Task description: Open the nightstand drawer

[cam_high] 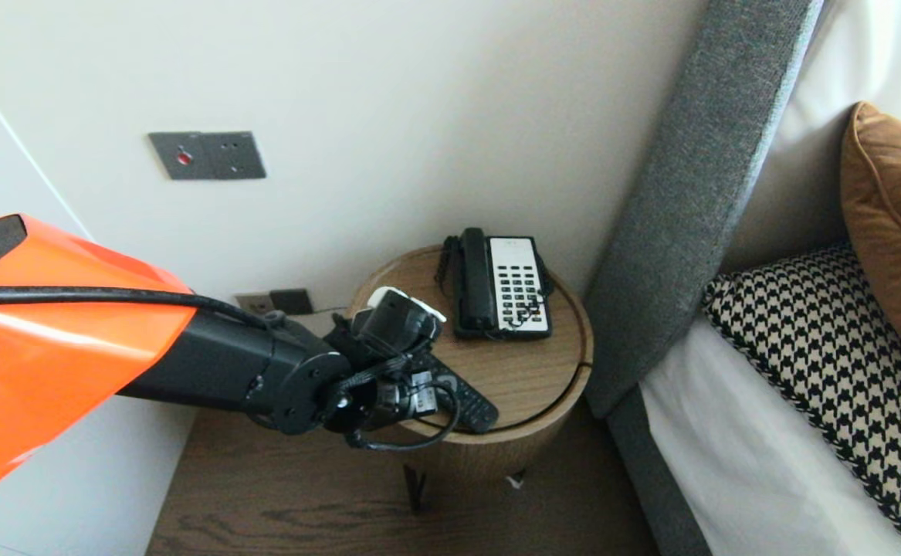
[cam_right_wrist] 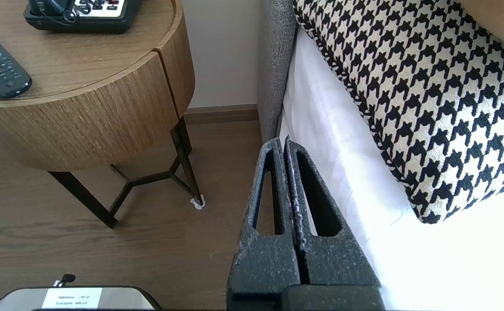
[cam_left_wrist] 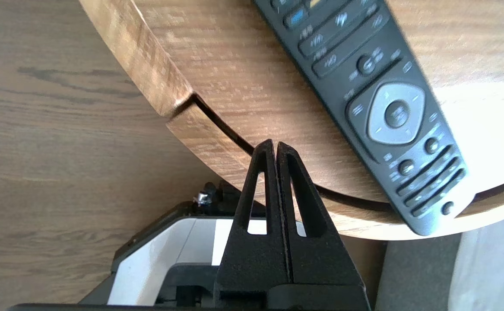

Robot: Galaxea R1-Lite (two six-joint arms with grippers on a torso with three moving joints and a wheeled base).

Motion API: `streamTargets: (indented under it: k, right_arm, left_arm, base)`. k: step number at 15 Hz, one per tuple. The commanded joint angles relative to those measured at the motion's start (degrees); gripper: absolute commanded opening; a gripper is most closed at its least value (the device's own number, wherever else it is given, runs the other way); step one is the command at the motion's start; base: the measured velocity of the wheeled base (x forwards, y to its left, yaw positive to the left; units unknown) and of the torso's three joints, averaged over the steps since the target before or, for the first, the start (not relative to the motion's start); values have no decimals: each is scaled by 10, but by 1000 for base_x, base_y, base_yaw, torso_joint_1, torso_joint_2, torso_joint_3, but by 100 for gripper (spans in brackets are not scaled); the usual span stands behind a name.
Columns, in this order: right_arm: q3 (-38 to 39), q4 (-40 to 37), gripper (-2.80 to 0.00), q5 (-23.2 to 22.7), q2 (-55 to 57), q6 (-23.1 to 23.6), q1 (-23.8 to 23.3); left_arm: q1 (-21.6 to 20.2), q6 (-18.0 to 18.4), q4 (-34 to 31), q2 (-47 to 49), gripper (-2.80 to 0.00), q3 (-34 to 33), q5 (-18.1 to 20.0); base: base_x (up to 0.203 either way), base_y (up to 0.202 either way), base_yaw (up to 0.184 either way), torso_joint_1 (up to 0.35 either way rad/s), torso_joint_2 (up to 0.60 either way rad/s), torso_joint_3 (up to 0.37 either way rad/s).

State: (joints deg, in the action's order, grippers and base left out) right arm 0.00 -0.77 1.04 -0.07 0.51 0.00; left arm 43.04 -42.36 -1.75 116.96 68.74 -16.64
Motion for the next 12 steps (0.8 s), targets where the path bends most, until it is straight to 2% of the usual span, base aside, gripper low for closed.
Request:
streamTargets:
  k: [1, 6, 12]
  right_arm:
    - [0, 0, -280, 0, -2, 0, 0]
    - [0, 0, -280, 0, -2, 0, 0]
    - [0, 0, -280, 0, -2, 0, 0]
  left_arm:
    - [2, -3, 0, 9, -280, 0, -1]
    - [3, -2, 4, 19, -280, 1, 3]
    - [27, -3, 4, 15, -280, -13, 2]
  base:
    - [0, 0, 0, 0, 0, 0]
    - [0, 0, 0, 0, 0, 0]
    - [0, 0, 0, 0, 0, 0]
